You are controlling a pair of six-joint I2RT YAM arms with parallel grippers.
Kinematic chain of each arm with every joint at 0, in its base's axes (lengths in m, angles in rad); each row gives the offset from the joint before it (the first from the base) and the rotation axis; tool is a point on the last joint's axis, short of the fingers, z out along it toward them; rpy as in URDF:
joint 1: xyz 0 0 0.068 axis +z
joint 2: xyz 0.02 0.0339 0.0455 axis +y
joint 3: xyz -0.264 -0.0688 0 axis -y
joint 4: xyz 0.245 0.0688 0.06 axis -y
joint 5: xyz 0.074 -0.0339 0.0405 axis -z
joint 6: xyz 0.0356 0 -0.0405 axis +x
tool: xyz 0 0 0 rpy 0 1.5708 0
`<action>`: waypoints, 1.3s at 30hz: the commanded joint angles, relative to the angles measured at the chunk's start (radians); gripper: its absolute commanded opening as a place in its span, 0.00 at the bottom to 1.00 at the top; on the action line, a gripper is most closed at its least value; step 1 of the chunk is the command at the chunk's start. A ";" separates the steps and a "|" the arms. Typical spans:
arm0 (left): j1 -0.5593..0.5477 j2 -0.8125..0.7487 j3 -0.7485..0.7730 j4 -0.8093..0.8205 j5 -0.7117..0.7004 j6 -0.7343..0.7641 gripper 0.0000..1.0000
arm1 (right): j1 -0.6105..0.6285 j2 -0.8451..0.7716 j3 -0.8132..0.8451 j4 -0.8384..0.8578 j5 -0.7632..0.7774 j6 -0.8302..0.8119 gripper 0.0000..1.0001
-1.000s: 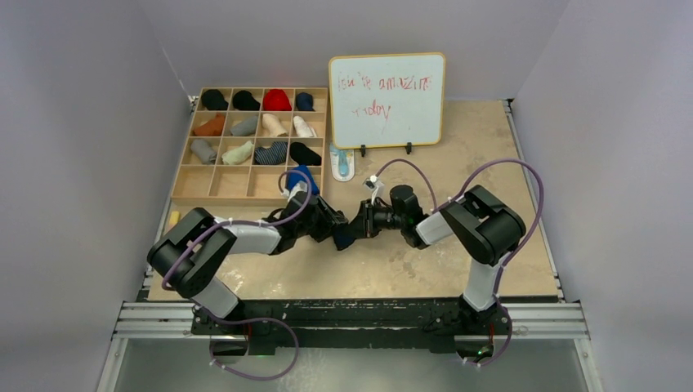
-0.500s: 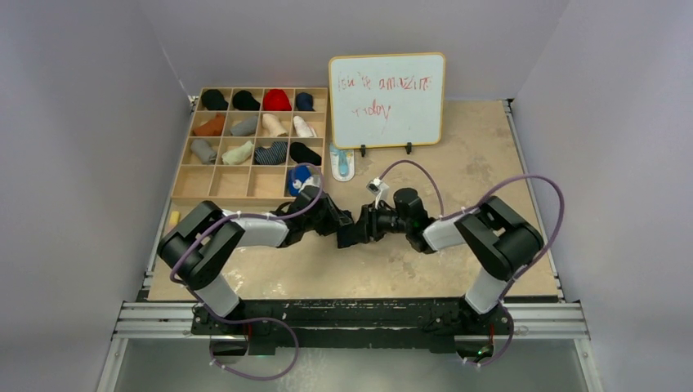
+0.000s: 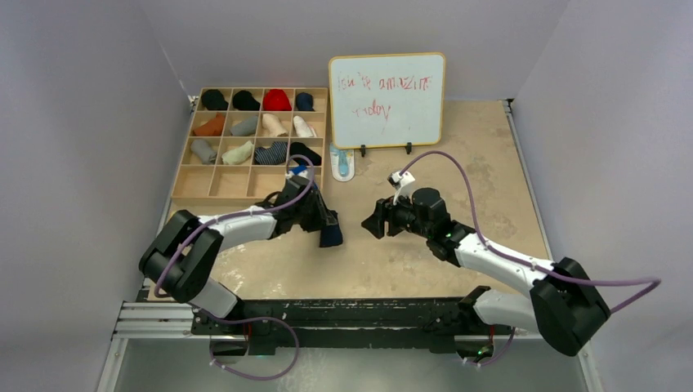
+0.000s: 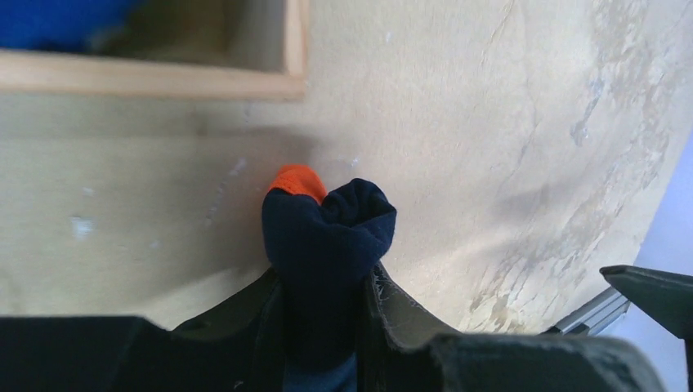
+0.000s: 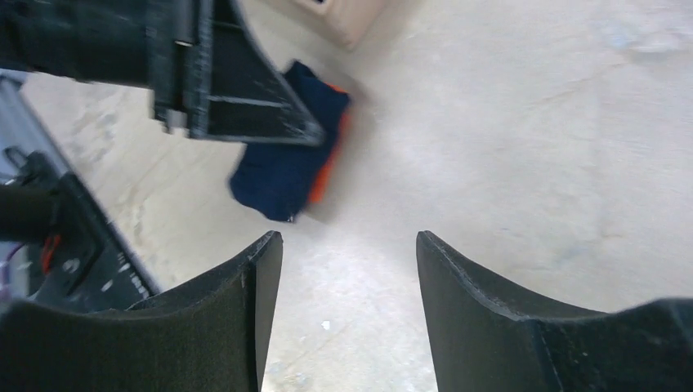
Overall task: Roll the underwear
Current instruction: Pick up the underwear from the center of the board, then place the underwear in the storage box.
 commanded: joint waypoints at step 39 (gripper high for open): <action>0.613 0.279 0.424 -0.319 0.008 0.255 0.00 | -0.019 -0.032 0.074 -0.230 0.174 -0.182 0.64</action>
